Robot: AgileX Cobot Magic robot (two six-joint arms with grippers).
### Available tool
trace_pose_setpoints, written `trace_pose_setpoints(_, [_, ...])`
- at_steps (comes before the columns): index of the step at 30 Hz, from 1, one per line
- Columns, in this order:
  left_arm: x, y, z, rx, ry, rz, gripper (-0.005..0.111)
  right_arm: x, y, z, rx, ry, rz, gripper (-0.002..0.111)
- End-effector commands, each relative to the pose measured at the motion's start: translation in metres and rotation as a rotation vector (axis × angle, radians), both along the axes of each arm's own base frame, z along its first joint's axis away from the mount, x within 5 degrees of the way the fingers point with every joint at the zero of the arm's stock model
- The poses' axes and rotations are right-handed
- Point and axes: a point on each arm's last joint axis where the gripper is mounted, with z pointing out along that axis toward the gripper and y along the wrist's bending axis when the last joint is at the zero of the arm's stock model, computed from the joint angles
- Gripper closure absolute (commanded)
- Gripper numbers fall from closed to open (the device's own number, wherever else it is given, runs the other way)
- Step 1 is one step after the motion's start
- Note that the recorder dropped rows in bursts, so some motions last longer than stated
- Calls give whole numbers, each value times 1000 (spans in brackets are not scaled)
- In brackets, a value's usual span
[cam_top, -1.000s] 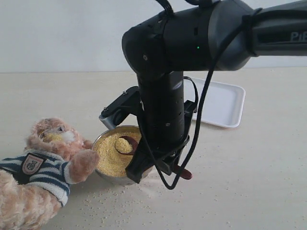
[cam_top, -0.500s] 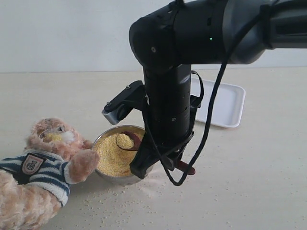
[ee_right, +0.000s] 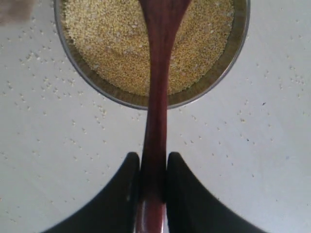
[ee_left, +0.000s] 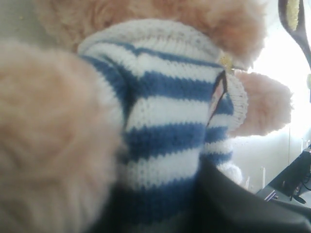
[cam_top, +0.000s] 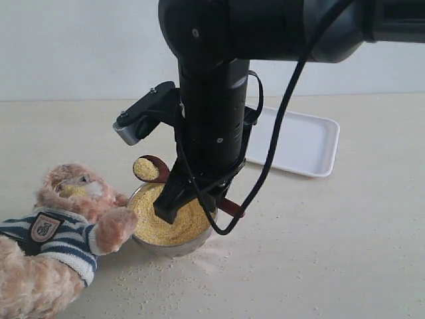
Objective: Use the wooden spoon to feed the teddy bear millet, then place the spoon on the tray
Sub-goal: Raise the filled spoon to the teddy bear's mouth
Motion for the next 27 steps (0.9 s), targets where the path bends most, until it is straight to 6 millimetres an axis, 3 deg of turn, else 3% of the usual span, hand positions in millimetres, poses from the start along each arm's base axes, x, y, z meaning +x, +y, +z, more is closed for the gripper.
trace_pose_setpoints(1, [1,-1,3,-18,-16,0,102,-5,6,12,34,-17,23,107])
trace_pose_setpoints(10, [1,-1,3,-18,-16,0,102,-9,38,19,88,-42,72,107])
trace_pose_setpoints(17, [1,-1,3,-18,-16,0,102,-13,66,11,102,-45,113,107])
trace_pose_setpoints(27, [1,-1,3,-18,-16,0,102,-16,83,0,72,-77,162,107])
